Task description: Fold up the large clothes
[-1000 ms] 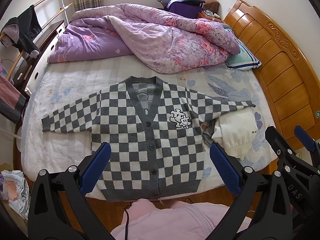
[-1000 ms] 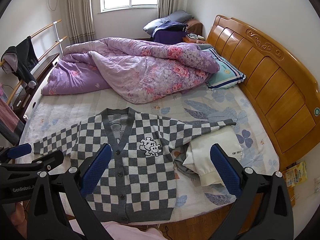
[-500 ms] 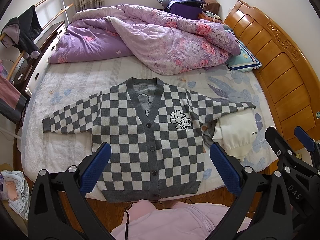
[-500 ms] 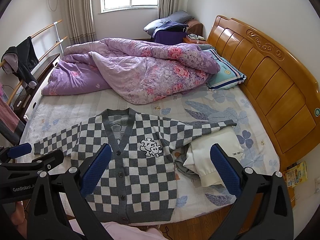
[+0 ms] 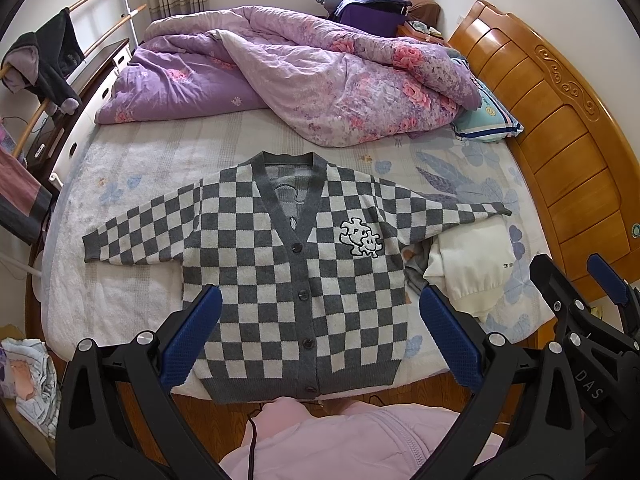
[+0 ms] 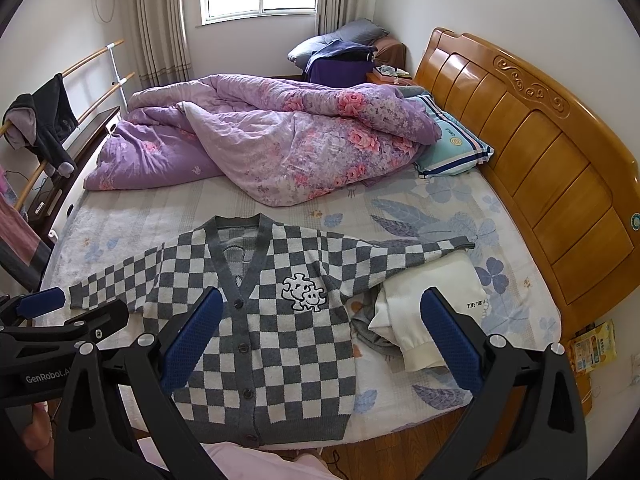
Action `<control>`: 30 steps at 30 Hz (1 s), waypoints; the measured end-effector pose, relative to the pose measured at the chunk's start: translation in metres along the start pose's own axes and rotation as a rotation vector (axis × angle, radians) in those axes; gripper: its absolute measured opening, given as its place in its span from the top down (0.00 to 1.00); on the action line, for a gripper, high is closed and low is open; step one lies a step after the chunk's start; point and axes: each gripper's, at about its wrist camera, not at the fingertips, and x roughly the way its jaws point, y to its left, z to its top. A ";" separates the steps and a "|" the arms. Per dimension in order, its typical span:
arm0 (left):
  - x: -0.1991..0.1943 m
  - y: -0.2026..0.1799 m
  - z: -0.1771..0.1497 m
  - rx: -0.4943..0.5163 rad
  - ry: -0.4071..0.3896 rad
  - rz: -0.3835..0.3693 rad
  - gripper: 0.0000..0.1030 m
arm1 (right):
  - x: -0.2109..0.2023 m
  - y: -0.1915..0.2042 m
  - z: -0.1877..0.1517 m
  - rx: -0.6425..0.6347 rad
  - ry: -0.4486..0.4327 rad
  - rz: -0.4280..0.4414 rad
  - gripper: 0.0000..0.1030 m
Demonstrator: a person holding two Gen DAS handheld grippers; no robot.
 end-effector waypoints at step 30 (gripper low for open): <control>0.004 0.000 -0.024 -0.069 0.006 0.016 0.04 | 0.003 0.011 -0.020 -0.046 0.030 0.061 0.07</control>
